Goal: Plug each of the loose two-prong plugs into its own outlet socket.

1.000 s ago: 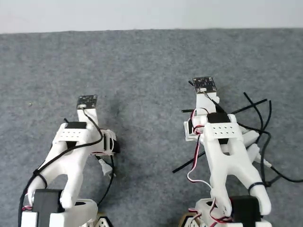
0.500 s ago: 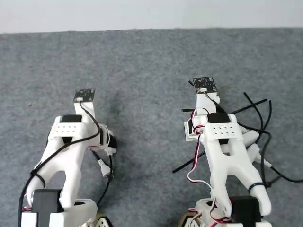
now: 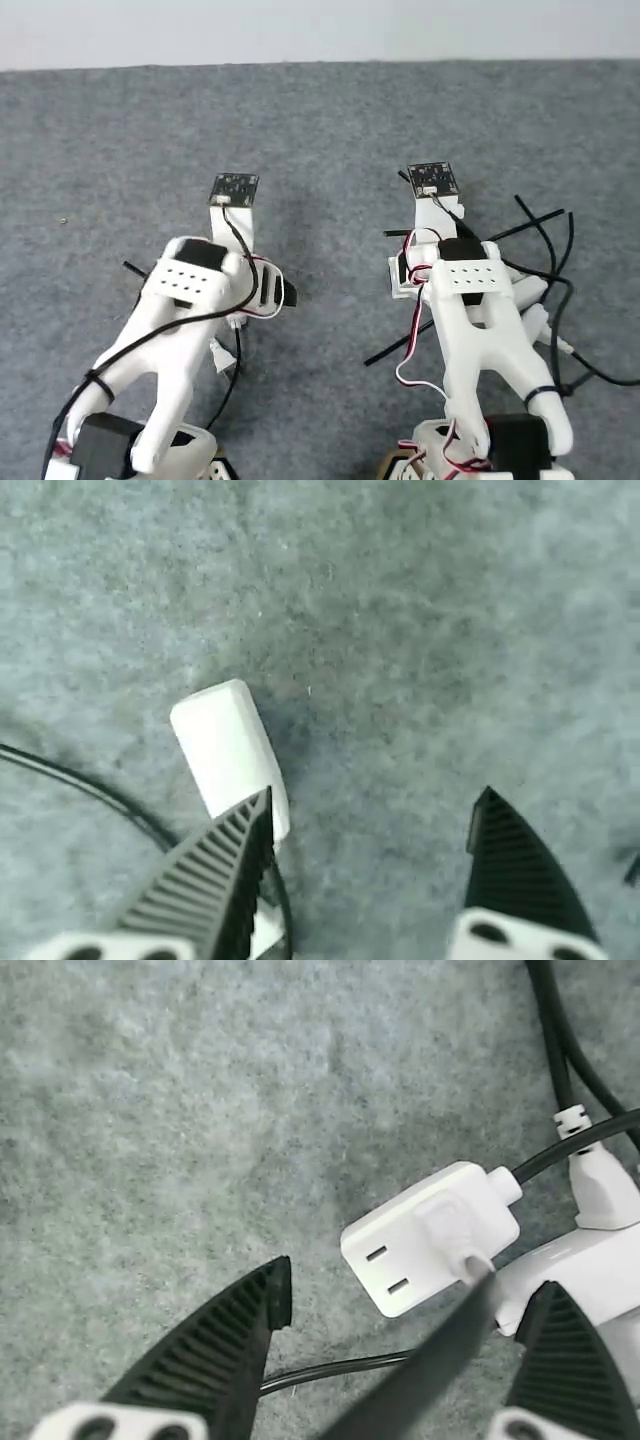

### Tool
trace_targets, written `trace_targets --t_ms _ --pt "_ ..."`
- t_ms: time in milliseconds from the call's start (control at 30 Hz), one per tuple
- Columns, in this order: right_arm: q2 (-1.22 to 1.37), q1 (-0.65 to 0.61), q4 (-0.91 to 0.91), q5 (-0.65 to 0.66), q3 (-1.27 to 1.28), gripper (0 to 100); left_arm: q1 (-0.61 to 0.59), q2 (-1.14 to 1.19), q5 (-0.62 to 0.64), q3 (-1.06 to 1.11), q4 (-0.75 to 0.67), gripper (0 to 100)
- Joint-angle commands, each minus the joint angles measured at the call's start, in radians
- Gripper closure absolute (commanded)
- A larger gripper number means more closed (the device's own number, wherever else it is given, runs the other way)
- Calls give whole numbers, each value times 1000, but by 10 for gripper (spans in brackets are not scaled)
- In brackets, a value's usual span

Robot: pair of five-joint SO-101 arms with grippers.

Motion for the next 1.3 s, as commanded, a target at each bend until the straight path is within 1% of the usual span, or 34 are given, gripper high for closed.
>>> trace_targets --t_ms 0,67,167,233,267,400,467,533,600,933,1000,1100,1200,1267 --pt "-5 -7 -18 11 -11 645 12 -35 52 76 -155 723" --pt "-5 -8 -18 11 -11 645 12 -35 49 114 -196 777" --pt "-5 -8 -18 11 -11 645 6 -35 48 142 -218 885" --pt "-5 -8 -18 11 -11 645 -31 -35 48 156 -216 929" --pt "-5 -7 -16 11 -11 645 -52 -35 48 162 -216 935" --pt "-5 -8 -16 11 -11 645 -170 -37 38 188 -215 921" --pt "-5 -8 -16 11 -11 645 -206 -37 -20 209 -219 915" --pt "-5 -8 -16 11 -11 645 -216 -37 -80 231 -218 916" --pt "-5 -8 -18 11 -11 645 -219 -37 -106 240 -215 916" --pt "-5 -8 -18 11 -11 645 -222 -37 -110 237 -206 915" --pt "-5 -10 -16 11 -11 645 -222 -38 -110 234 -193 885" --pt "-21 -16 -10 3 -15 645 -224 -48 -110 232 -193 797" --pt "-85 -73 -4 3 -20 665 -226 -51 -110 199 -181 741" --pt "-177 -127 8 3 -11 709 -245 -86 -112 133 -110 739"
